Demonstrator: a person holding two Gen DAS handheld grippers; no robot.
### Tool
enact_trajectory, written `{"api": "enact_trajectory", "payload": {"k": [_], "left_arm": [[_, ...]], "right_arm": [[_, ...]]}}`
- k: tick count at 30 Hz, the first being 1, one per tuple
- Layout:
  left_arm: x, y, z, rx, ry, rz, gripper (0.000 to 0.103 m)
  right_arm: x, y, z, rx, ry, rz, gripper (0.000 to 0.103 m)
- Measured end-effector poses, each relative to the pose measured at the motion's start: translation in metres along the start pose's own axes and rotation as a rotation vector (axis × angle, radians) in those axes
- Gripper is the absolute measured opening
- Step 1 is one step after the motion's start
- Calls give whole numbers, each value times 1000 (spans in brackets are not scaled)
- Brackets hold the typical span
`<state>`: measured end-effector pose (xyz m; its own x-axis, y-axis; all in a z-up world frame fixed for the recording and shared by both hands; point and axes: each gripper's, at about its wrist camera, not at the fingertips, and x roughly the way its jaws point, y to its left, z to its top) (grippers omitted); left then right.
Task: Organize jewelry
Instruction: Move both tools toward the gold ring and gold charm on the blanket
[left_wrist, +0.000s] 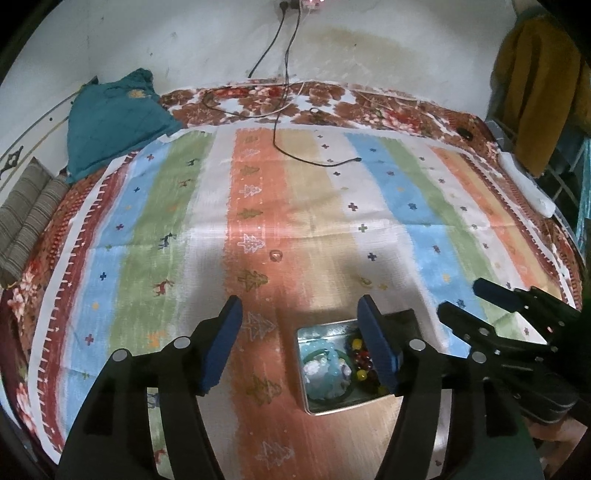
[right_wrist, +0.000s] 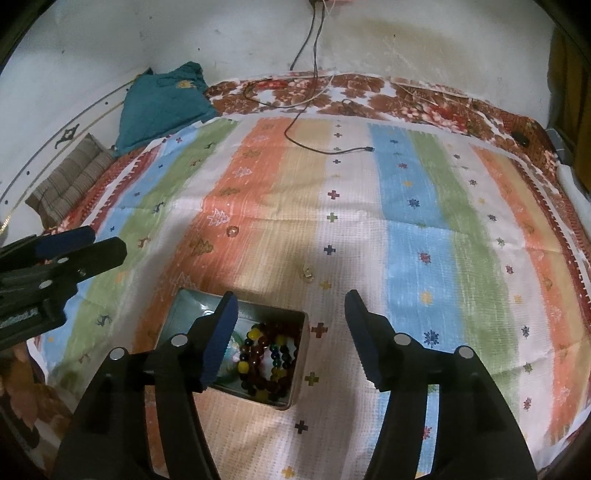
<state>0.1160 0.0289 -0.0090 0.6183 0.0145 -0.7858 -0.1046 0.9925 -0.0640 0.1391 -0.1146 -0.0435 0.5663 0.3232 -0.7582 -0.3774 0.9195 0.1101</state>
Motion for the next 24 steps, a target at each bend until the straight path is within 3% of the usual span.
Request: {"api": "enact_trajectory", "payload": {"k": [24], "left_arm": [[46,5,27,30,67,52,78]], "right_arm": [[41,-6,24,-9,87,-2,74]]}}
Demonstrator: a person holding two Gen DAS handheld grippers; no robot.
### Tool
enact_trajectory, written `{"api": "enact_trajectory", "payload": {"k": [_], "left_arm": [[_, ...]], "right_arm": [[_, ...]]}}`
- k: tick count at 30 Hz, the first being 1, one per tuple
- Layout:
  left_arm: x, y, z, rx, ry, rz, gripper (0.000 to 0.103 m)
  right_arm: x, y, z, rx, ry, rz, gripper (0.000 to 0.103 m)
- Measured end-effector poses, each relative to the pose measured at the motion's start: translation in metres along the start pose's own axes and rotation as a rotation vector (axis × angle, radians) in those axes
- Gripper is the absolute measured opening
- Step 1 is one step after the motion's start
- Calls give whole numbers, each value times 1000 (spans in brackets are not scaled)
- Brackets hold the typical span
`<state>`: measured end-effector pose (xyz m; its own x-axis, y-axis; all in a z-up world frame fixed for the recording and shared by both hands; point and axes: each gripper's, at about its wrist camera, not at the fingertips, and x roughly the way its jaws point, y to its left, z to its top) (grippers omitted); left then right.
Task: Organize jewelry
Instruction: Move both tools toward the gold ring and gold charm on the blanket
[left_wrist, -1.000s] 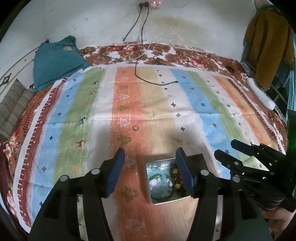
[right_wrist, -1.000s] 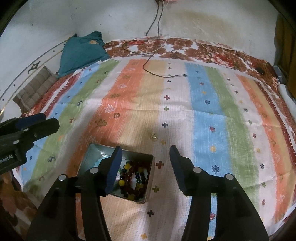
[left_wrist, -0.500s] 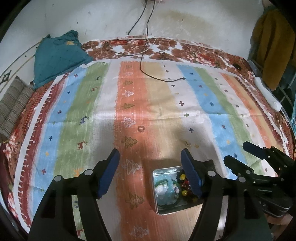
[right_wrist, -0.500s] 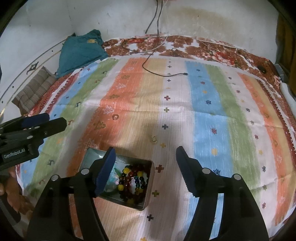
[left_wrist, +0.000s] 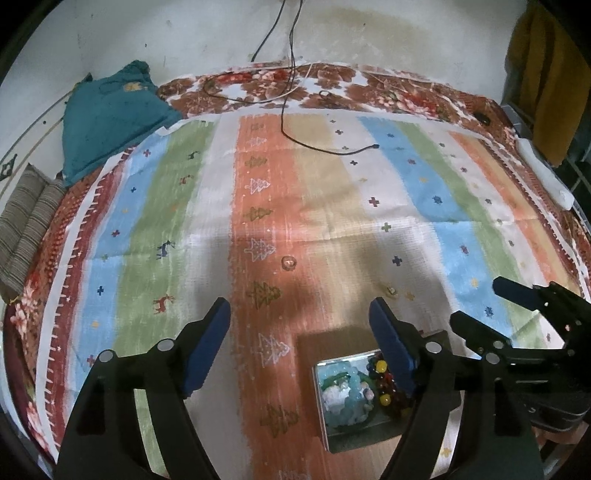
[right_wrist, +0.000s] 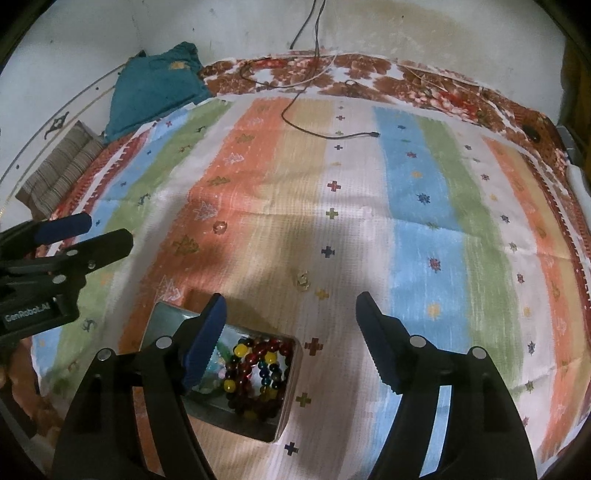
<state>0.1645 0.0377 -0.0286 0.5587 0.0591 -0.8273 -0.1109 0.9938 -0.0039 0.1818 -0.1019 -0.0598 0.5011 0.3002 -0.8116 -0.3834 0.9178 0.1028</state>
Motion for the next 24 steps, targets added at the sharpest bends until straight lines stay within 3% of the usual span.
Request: {"api": "enact_trajectory", "payload": {"k": [24], "left_arm": [[64,19,23,-36,104,44,80]], "right_arm": [[51,-3,16,-25,126,-14,78]]}}
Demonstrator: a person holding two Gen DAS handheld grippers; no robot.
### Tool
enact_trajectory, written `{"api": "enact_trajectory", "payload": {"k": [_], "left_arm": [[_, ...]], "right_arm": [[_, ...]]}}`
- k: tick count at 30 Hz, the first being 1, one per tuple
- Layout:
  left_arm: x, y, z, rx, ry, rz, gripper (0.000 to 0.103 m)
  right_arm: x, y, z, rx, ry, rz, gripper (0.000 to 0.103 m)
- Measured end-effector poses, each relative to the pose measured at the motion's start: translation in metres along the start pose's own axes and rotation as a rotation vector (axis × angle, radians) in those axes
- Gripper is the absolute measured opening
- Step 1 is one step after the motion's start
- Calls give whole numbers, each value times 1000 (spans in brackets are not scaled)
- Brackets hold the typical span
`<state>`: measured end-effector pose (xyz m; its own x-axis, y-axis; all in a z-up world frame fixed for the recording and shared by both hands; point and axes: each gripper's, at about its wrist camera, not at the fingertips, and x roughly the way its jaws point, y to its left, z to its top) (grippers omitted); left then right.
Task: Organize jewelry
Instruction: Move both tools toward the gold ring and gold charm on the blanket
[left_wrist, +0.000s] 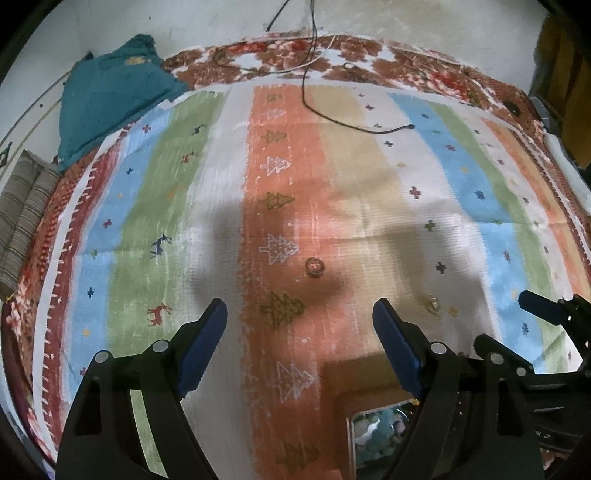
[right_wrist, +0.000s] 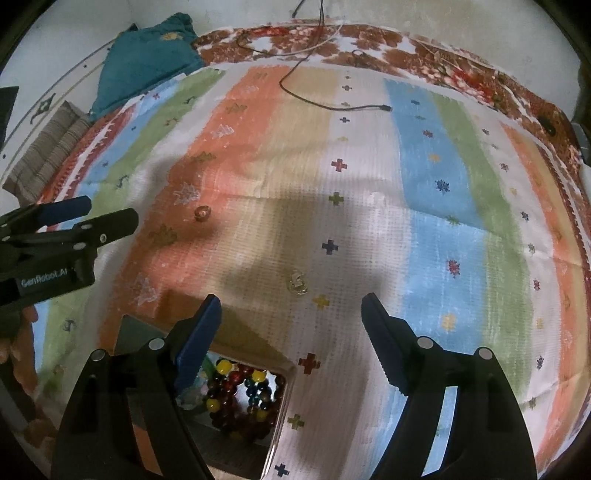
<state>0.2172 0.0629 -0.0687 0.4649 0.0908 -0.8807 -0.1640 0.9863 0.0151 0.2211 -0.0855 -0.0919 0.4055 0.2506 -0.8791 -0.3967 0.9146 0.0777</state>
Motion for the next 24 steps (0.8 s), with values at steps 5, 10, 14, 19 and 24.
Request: {"api": "enact_trajectory", "payload": {"k": [5,10,14,19,24], "left_arm": [[11,3,5,-8,20,-9,80],[17,0,11,8,20,-11,80],[23,-1,16,19,27,-11,80],[34,1,18,11,49,-14,80],[45,3,22,10,62,-13,80]], "right_arm": [[11,-3,4,1,22,-8,78],[26,-5,7,4,53,-24,78],[35,-8,8,6,73,-31,78],[44,-9,11,3,89,-30,78],[56,-15,13,13,116,-37,78]]}}
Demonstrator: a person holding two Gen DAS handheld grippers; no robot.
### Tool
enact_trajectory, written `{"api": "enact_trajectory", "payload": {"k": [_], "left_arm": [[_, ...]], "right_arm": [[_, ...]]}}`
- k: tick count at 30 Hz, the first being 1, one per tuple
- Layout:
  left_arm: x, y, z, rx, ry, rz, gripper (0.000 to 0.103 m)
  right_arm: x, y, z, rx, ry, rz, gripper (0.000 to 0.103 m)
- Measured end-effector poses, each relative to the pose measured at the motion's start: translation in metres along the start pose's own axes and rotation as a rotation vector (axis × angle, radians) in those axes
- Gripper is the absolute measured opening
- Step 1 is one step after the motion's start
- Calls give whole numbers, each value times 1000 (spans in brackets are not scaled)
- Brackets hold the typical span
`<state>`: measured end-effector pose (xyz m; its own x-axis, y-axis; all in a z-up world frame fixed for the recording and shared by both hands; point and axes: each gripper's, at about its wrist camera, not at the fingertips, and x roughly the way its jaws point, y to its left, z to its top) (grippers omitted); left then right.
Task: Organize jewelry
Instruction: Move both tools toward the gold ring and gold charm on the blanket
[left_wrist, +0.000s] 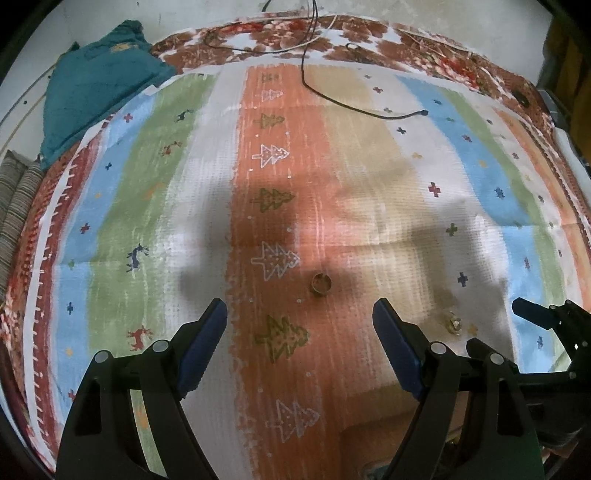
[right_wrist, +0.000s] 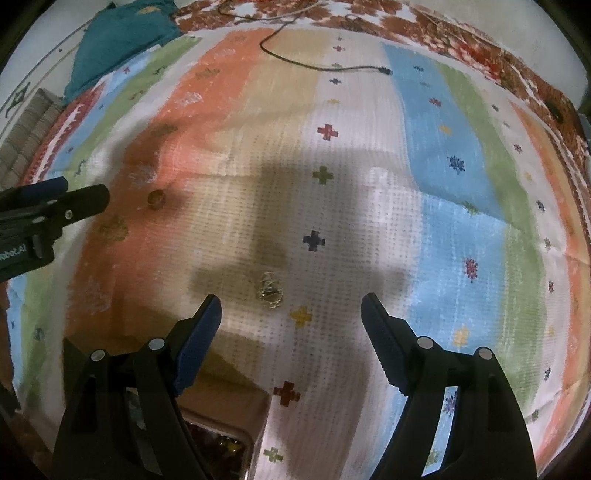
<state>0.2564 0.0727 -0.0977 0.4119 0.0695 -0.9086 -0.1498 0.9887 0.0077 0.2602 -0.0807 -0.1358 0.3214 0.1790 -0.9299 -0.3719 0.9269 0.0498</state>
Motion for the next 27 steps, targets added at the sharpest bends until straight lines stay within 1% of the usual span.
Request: {"api": "enact_trajectory", "payload": {"k": [9,18,21,23,27], "left_arm": [[22,-8,7,38,36,-4,80],[38,-5,16,32,70,-19,78],[43,-3,19,30,76,-23,77],[47,-4,20,31,86,-30,73],[58,-7,22,52,112,-38,72]], "right_arm": [[12,-3,6,0,20,-17,78],[28,-4,12,-2,60,-7,78],[34,-4,13,3,75,-2,78],[37,-2,14,-8,81,-6,78],[40,2,16,-22,87,-6,78]]}}
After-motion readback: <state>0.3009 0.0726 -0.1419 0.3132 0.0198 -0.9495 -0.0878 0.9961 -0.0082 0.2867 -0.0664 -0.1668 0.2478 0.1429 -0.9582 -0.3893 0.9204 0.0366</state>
